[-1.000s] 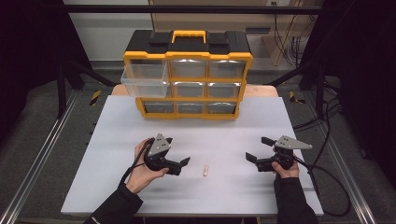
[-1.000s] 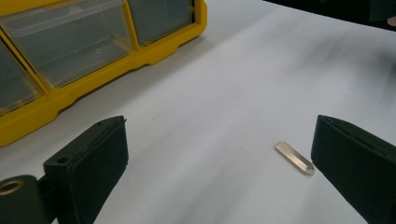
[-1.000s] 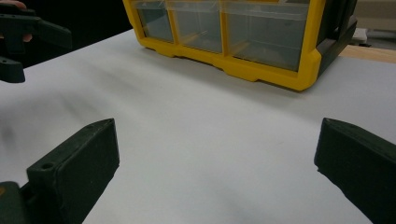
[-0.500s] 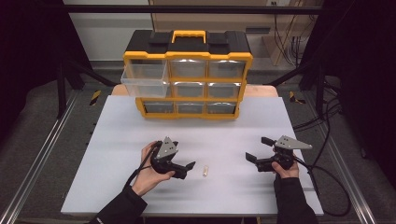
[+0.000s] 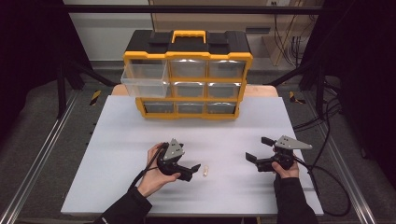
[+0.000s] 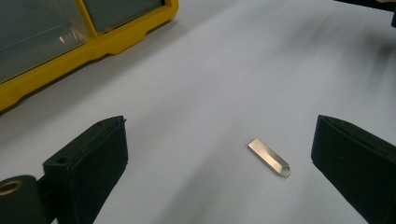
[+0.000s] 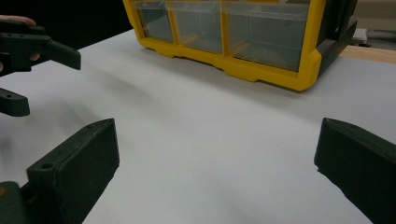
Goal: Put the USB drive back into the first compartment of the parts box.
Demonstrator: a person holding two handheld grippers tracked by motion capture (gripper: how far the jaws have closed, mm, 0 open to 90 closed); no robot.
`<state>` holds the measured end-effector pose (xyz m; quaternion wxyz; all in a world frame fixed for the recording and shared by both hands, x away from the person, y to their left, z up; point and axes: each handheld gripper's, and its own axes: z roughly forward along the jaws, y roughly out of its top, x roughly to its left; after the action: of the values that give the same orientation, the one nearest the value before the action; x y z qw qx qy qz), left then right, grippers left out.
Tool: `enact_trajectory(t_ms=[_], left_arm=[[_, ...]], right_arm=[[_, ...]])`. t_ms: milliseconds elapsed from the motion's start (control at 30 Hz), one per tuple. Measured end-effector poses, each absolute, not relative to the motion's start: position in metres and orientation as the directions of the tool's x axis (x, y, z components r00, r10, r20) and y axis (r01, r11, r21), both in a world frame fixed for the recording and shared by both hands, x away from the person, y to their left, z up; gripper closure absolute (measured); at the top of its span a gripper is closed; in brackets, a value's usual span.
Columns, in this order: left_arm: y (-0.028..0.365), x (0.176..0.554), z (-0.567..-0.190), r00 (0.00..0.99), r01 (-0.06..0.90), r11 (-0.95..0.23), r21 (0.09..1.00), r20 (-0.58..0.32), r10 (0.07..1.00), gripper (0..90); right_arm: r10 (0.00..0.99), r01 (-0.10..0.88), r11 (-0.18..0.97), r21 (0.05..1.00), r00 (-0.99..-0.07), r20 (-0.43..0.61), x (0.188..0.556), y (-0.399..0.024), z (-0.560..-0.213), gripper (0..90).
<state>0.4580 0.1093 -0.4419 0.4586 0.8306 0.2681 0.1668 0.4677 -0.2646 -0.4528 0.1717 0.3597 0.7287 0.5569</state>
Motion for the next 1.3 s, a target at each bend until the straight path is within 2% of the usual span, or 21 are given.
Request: enact_trajectory(t_ms=[833,1300], left_arm=[[0.071,0.458,-0.460,0.821,0.321,-0.481,0.816,0.013,0.571,4.3],[0.065,0.458,-0.475,0.805,0.375,-0.491,0.786,-0.015,0.593,14.3]], right_arm=[[0.716,0.331,0.118,0.936,-0.682,0.151,0.468,-0.265,-0.453,0.6],[0.714,0.330,0.113,0.937,-0.683,0.155,0.468,-0.265,-0.452,0.5]])
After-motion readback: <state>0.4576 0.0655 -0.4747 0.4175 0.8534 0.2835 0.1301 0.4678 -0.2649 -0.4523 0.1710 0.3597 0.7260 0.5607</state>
